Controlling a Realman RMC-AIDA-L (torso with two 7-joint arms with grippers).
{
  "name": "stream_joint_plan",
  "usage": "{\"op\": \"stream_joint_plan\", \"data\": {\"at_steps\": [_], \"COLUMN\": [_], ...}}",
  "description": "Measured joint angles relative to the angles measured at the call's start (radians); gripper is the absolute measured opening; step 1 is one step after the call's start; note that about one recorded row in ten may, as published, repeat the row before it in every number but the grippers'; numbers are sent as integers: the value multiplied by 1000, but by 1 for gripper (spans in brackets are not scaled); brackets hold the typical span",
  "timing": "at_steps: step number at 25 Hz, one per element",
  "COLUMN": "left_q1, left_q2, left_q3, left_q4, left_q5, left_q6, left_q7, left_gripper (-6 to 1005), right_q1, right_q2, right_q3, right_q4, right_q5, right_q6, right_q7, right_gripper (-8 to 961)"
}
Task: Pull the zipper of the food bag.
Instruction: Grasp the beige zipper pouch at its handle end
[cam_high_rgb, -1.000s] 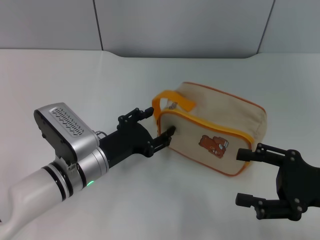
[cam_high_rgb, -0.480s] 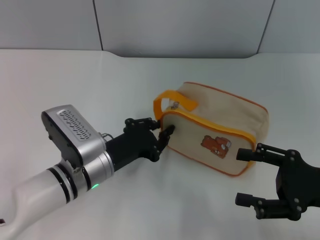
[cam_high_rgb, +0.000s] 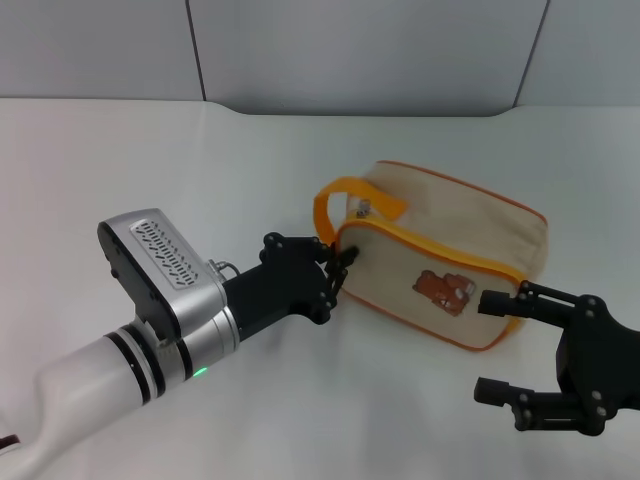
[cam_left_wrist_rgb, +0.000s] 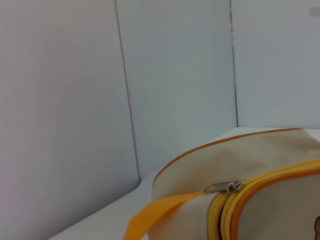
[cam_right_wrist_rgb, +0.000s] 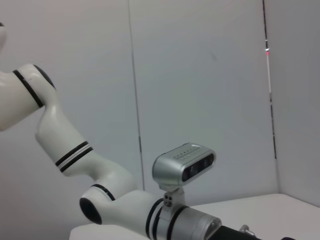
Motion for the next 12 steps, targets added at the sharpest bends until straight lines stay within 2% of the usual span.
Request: {"op": "stream_joint_plan", "data": {"at_steps": [5, 9, 12], "left_q1": [30, 69, 86], "left_q2": [0, 0, 1], "left_q3": [-4, -17, -33], "left_q4": [-36, -62, -62], "left_q5": [2, -2, -2], "left_q6": [27, 86, 122], "left_q7": [93, 215, 269], "left_gripper": [71, 56, 50], "right_q1": [-8, -26, -42], "right_q2": [0, 5, 11], "right_q3": [46, 152, 191], "right_q4": [2, 10, 19], "right_q5": [0, 35, 87], "right_q6": [-9, -27, -27], "right_q7": [-11, -32, -49], "right_gripper": [846, 846, 845]}}
